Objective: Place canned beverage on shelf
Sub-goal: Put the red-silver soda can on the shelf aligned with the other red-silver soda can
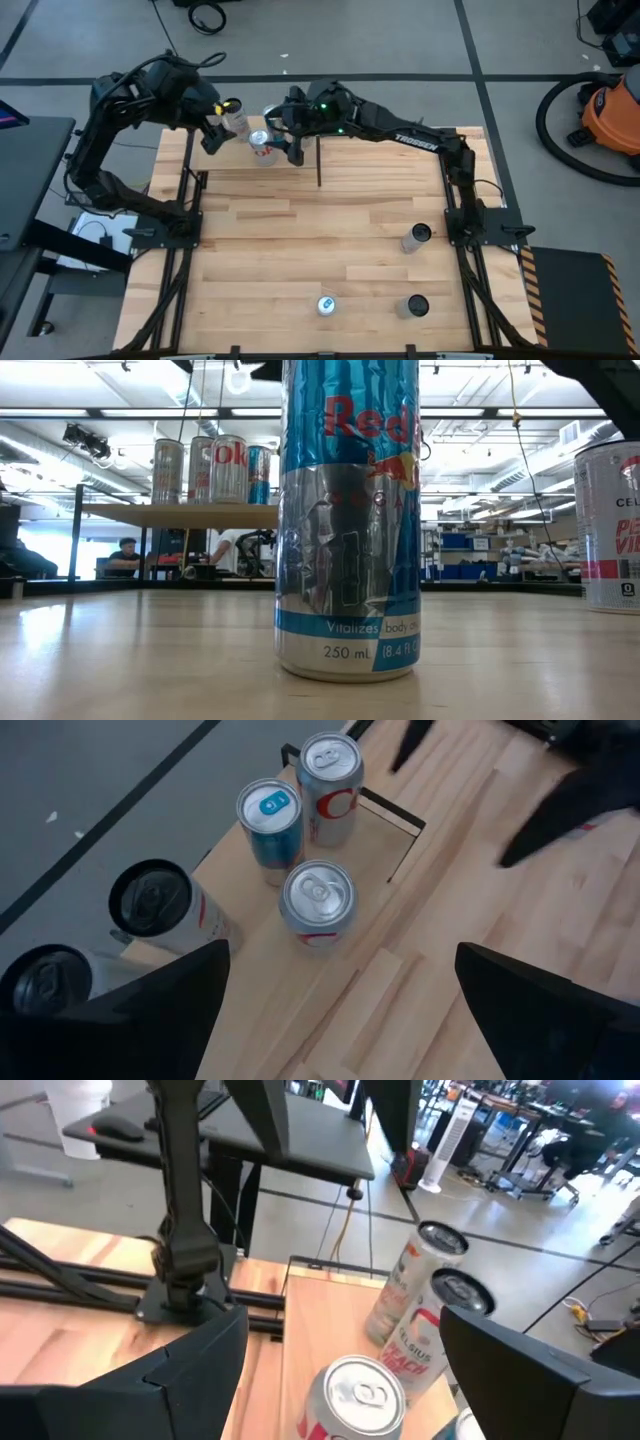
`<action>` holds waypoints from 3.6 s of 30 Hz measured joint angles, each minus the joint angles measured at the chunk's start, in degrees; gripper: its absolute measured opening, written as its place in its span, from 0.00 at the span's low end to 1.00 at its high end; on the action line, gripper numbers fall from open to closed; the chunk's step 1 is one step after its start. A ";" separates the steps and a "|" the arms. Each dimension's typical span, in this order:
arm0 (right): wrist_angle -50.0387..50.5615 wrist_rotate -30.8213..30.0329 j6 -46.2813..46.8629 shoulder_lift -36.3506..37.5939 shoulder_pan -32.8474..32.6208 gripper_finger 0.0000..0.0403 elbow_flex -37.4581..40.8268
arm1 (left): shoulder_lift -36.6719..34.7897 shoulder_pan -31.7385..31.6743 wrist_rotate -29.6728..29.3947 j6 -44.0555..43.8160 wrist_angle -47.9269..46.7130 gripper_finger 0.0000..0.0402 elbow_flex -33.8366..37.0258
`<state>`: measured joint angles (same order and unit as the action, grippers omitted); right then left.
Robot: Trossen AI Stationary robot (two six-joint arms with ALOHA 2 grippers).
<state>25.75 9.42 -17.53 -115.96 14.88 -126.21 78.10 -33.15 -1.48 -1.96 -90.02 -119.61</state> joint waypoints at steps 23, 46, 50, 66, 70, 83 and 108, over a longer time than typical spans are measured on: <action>-4.82 3.59 1.22 -9.43 4.18 0.84 0.01 | -3.23 0.00 0.00 0.22 0.00 0.97 0.02; -3.93 2.70 3.85 -10.52 5.13 0.84 0.02 | -3.23 0.01 0.01 0.24 0.00 0.97 0.04; -2.36 2.70 3.88 -10.51 5.13 0.84 0.02 | -3.21 0.00 0.00 0.22 0.00 0.97 0.04; -2.09 2.69 5.56 -10.51 4.76 0.81 0.02 | -3.21 0.02 0.00 0.22 0.00 0.97 0.04; -1.74 2.70 6.91 -10.51 4.78 0.76 0.02 | -3.21 0.02 0.00 0.22 0.00 0.97 0.04; -1.76 2.26 10.16 -10.45 4.76 0.65 0.00 | -3.21 0.01 0.00 2.32 0.00 0.97 0.04; 9.71 -2.98 11.13 -7.17 3.93 0.65 -0.33 | -3.16 0.02 0.00 2.34 0.01 0.97 0.07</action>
<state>35.46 6.45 -6.39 -123.13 18.81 -126.54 74.94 -33.12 -1.48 0.38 -90.01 -119.55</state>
